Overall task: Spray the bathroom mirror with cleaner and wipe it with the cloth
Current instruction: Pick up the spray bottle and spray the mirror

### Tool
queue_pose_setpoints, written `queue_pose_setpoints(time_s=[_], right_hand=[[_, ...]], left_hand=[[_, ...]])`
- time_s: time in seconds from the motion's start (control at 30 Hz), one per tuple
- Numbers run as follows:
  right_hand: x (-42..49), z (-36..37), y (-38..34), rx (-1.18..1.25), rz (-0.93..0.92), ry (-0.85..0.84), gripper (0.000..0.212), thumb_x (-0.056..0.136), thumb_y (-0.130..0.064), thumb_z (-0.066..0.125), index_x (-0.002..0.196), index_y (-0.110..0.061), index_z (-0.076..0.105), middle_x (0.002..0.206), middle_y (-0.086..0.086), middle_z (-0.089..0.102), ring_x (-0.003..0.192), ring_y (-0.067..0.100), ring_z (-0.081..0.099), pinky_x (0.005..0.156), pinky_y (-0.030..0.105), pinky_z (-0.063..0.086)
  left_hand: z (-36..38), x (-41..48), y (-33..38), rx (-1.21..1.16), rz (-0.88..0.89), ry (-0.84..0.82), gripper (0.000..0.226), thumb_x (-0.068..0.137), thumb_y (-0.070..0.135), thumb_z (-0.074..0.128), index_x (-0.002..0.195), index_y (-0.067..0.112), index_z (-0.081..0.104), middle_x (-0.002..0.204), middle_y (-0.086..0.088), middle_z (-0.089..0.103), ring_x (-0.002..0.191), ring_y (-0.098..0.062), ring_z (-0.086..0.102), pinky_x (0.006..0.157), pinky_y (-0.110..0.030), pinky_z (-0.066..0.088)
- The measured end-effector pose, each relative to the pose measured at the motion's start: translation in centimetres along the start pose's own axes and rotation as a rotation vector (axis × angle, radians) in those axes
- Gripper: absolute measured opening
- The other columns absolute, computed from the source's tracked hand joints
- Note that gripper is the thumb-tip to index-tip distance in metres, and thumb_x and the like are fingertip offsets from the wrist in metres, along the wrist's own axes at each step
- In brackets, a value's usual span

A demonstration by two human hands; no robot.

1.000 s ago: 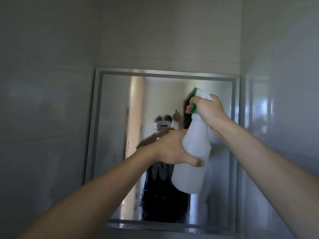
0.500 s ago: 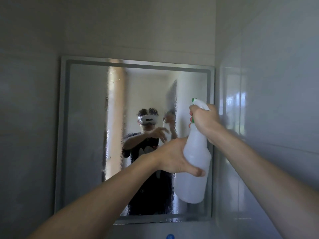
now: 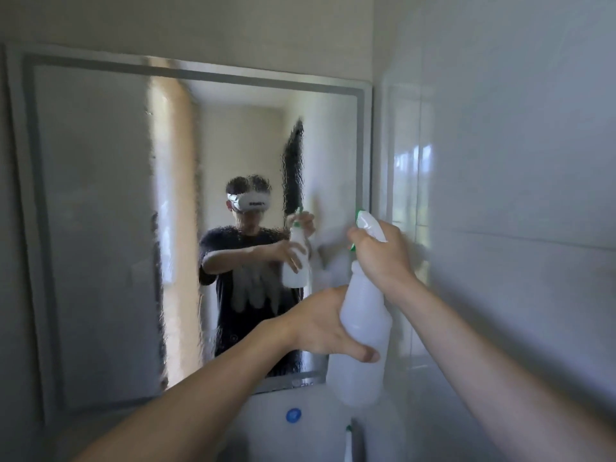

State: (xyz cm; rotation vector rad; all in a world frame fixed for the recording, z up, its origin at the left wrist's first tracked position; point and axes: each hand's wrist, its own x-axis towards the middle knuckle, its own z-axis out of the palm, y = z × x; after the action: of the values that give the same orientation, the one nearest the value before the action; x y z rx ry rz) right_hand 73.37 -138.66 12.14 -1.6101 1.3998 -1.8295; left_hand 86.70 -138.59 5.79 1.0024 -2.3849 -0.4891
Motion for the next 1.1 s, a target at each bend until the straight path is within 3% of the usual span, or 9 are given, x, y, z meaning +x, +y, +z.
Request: queue_pose_setpoints(time_s=[0.07, 0.23, 0.3, 0.47, 0.57, 0.77, 0.9, 1.0, 1.1], right_hand=[[-0.9, 0.1, 1.6, -0.010, 0.014, -0.043, 0.022, 0.087, -0.017, 0.057, 0.067, -0.010, 0.053, 0.056, -0.001, 0.050, 0.057, 0.020, 0.052, 0.059, 0.027, 0.041], [-2.9, -0.6, 4.4, -0.135, 0.013, -0.146, 0.022, 0.089, -0.019, 0.060, 0.089, 0.003, 0.061, 0.066, 0.002, 0.062, 0.058, 0.015, 0.062, 0.063, 0.032, 0.049], [-3.9, -0.6, 5.5, -0.182, 0.028, -0.171, 0.021, 0.088, -0.021, 0.062, 0.087, -0.001, 0.057, 0.069, 0.000, 0.061, 0.071, 0.020, 0.069, 0.064, 0.036, 0.050], [-6.9, -0.1, 8.0, -0.344, 0.018, -0.275, 0.015, 0.091, -0.026, 0.059, 0.093, -0.016, 0.049, 0.085, -0.007, 0.054, 0.075, 0.008, 0.053, 0.056, 0.028, 0.035], [-9.0, 0.3, 9.8, -0.417, 0.000, -0.328, 0.016, 0.091, -0.025, 0.061, 0.094, -0.016, 0.048, 0.084, -0.011, 0.052, 0.076, 0.015, 0.050, 0.057, 0.023, 0.034], [-13.8, 0.1, 14.8, -0.524, 0.085, -0.485, 0.053, 0.087, -0.040, 0.069, 0.127, -0.018, 0.043, 0.109, -0.001, 0.055, 0.092, 0.023, 0.053, 0.073, 0.034, 0.039], [-16.7, -1.3, 17.9, -0.598, 0.194, -0.538, 0.060, 0.087, -0.041, 0.070, 0.133, -0.019, 0.039, 0.104, -0.001, 0.056, 0.091, 0.028, 0.058, 0.077, 0.039, 0.048], [-18.7, -2.5, 20.0, -0.537, 0.309, -0.503, 0.062, 0.085, -0.040, 0.072, 0.135, -0.020, 0.041, 0.110, 0.000, 0.059, 0.098, 0.029, 0.062, 0.084, 0.043, 0.053], [-20.5, -4.0, 21.9, -0.501, 0.372, -0.443, 0.064, 0.080, -0.042, 0.076, 0.134, -0.018, 0.048, 0.118, 0.001, 0.064, 0.104, 0.028, 0.063, 0.089, 0.045, 0.054]], left_hand=[[1.7, -0.2, -1.0, -0.020, -0.024, -0.014, 0.063, 0.058, 0.052, 0.089, 0.115, 0.040, 0.062, 0.111, 0.018, 0.073, 0.106, -0.007, 0.069, 0.101, -0.038, 0.055], [4.9, -1.2, -3.6, -0.142, -0.087, -0.005, 0.062, 0.055, 0.049, 0.093, 0.110, 0.039, 0.068, 0.109, 0.013, 0.076, 0.106, -0.012, 0.072, 0.100, -0.044, 0.057], [5.9, -1.7, -4.4, -0.160, -0.112, -0.020, 0.060, 0.054, 0.048, 0.094, 0.108, 0.037, 0.069, 0.108, 0.013, 0.076, 0.105, -0.012, 0.072, 0.100, -0.043, 0.057], [9.3, -3.5, -5.9, -0.281, -0.224, -0.036, 0.046, 0.061, 0.032, 0.097, 0.101, 0.031, 0.074, 0.096, 0.015, 0.078, 0.092, -0.006, 0.074, 0.087, -0.031, 0.058], [11.4, -4.8, -7.0, -0.328, -0.279, -0.040, 0.048, 0.061, 0.036, 0.096, 0.103, 0.027, 0.075, 0.102, 0.009, 0.080, 0.098, -0.011, 0.075, 0.095, -0.038, 0.059], [16.1, -7.6, -8.6, -0.346, -0.345, -0.104, 0.060, 0.070, 0.030, 0.095, 0.121, 0.027, 0.062, 0.112, 0.012, 0.072, 0.103, -0.005, 0.069, 0.091, -0.026, 0.055], [19.8, -8.8, -9.6, -0.284, -0.378, -0.149, 0.076, 0.060, 0.044, 0.095, 0.125, 0.035, 0.056, 0.118, 0.014, 0.069, 0.109, -0.010, 0.065, 0.098, -0.038, 0.056], [22.3, -9.5, -9.4, -0.299, -0.422, -0.190, 0.079, 0.058, 0.041, 0.097, 0.121, 0.043, 0.050, 0.121, 0.010, 0.066, 0.111, -0.017, 0.064, 0.090, -0.047, 0.061], [24.6, -10.2, -8.9, -0.274, -0.444, -0.224, 0.082, 0.057, 0.048, 0.095, 0.123, 0.049, 0.046, 0.121, 0.012, 0.064, 0.110, -0.017, 0.062, 0.088, -0.044, 0.060]])
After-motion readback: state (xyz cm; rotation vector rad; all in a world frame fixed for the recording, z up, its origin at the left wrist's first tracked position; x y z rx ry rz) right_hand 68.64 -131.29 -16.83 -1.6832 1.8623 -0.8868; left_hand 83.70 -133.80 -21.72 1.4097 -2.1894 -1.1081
